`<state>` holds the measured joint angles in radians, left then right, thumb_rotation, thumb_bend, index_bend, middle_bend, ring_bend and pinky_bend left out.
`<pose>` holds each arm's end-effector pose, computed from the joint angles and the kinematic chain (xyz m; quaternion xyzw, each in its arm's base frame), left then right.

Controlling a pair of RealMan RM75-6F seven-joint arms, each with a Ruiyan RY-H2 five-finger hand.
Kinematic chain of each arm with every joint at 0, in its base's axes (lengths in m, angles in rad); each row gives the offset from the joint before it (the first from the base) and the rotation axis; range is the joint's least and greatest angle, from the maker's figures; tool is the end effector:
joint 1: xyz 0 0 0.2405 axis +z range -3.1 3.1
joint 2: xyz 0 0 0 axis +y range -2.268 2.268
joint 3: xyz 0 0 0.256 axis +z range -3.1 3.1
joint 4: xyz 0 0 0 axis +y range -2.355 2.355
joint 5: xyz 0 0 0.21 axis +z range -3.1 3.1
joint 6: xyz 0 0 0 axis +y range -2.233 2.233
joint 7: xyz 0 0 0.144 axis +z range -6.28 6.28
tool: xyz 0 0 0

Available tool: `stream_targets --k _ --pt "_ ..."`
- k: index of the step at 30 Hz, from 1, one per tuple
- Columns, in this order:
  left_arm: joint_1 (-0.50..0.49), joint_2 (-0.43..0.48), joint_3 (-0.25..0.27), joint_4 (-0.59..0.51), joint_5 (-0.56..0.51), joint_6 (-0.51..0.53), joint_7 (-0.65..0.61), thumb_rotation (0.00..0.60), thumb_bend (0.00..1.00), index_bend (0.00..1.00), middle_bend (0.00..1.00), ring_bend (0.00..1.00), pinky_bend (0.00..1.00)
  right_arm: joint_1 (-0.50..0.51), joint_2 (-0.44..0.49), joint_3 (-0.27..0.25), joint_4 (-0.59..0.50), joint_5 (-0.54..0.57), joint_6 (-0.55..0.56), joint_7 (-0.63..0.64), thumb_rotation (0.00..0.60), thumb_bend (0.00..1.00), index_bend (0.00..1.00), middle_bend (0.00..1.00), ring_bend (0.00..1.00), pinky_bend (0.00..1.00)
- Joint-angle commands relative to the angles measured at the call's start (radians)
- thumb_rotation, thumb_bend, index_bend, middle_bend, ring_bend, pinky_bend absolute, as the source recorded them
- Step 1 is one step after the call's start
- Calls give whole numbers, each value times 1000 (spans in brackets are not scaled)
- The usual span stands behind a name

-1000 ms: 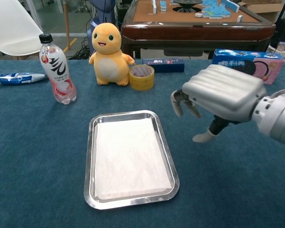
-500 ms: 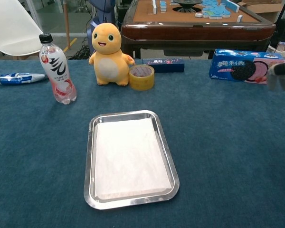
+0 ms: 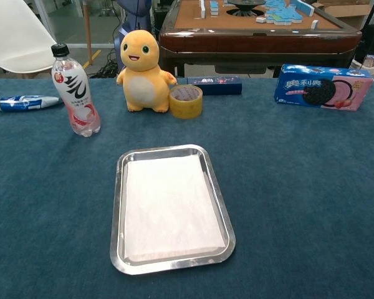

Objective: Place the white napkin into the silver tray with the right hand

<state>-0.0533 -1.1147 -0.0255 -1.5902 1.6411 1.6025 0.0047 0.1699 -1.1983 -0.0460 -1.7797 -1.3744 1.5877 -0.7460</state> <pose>-0.2976 0.1648 0.1662 -0.6159 -0.3313 -0.4241 0.5754 -0.2757 -0.1807 0.1276 0.6629 -0.2395 0.2157 0.6758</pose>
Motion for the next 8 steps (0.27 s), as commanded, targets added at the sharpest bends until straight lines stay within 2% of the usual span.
stream_targets --k 1,8 --pt "-3 -2 -2 0 -1 -2 1 600 224 328 317 230 426 -29 19 8 24 19 8 60 600 0 419 493 413 421" --pt "-13 -15 -2 9 -14 -24 11 600 224 329 319 231 428 -54 48 37 48 42 -2 161 600 0 419 493 413 421"
